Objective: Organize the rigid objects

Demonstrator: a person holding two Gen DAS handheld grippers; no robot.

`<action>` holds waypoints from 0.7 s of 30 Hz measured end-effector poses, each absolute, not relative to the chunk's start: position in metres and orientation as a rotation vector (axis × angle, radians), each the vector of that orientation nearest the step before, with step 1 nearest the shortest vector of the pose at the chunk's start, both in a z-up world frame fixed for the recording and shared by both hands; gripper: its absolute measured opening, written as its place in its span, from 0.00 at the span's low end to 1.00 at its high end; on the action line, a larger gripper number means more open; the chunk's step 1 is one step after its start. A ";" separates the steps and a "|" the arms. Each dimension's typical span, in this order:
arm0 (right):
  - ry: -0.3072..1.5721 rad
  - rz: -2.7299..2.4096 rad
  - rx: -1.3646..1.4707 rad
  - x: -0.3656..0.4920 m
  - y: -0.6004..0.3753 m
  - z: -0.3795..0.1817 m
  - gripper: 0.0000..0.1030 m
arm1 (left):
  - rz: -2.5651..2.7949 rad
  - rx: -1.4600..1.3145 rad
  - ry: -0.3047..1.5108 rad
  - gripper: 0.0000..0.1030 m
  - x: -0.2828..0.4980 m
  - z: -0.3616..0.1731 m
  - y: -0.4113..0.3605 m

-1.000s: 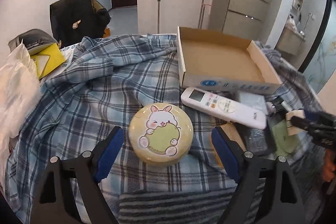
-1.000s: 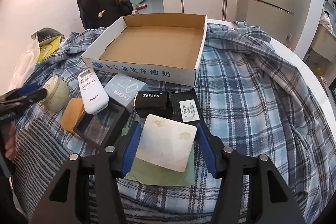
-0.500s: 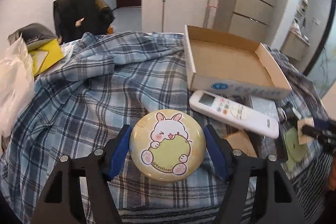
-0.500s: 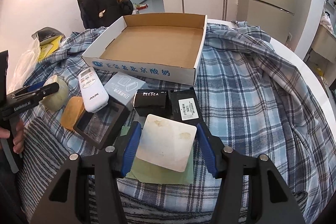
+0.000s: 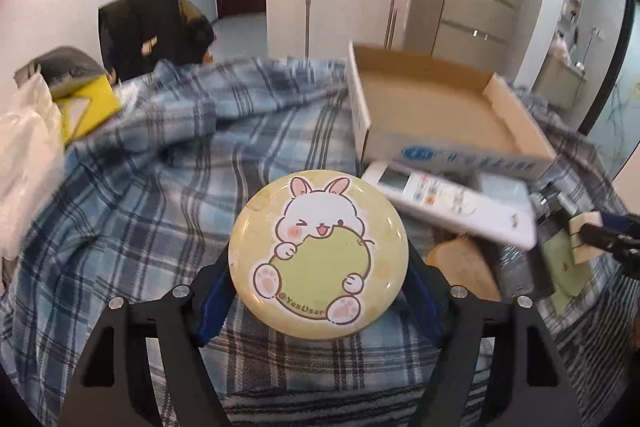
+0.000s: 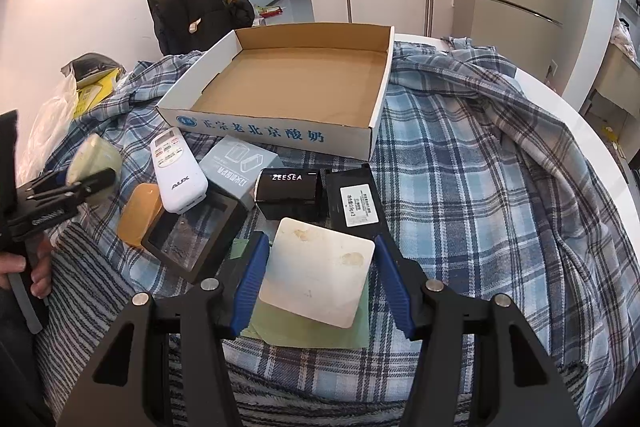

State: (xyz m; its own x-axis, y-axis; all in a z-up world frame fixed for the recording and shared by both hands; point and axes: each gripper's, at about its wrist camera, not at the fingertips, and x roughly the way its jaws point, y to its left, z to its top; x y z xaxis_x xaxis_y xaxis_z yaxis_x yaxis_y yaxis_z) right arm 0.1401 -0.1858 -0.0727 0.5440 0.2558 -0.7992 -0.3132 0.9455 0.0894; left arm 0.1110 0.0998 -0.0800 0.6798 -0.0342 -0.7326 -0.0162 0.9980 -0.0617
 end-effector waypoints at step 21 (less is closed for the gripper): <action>0.692 0.333 -0.079 0.125 -0.191 -0.039 0.52 | -0.127 0.067 0.493 0.75 0.034 -0.020 0.045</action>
State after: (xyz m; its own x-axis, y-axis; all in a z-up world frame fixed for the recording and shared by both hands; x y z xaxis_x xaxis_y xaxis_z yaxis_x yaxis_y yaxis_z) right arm 0.1252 -0.1905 -0.0393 0.7198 0.2747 -0.6376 -0.3265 0.9444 0.0383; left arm 0.0335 0.0447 -0.0202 0.8732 -0.1057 -0.4758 0.1382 0.9898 0.0336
